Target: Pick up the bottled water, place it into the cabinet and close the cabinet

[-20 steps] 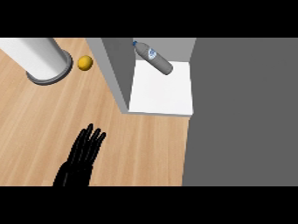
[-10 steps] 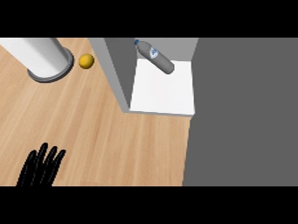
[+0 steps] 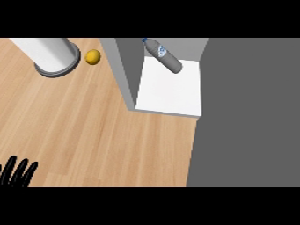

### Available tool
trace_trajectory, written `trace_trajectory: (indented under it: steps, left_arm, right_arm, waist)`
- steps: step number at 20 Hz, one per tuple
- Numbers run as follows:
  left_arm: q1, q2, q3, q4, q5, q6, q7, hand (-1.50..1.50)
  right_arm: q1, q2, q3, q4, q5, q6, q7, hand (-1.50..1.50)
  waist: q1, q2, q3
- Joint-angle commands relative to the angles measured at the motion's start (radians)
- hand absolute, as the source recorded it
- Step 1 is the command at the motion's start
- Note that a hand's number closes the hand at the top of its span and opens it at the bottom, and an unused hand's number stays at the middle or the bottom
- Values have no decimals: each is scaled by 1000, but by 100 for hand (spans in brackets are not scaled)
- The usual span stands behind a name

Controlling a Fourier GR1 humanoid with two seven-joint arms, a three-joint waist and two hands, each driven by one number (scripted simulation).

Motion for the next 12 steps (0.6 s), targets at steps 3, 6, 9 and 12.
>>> trace_trajectory:
  steps: [3,6,9,12]
  left_arm:
    - [23,62,48,-14,33,-66,-13,-150]
    - [14,61,44,16,22,-89,-18,-150]
    - [18,81,70,10,30,-89,-20,-150]
    - [29,95,75,12,32,-109,-22,-150]
  right_arm:
    - [-199,-25,96,-37,70,51,203,150]
    - [-249,-8,117,2,50,38,232,150]
    - [-288,21,124,32,33,14,263,150]
    - [-317,49,121,50,-1,-4,293,150]
  waist:
    - [38,8,-2]
    - [48,12,-8]
    - [55,12,-8]
    - [64,16,-9]
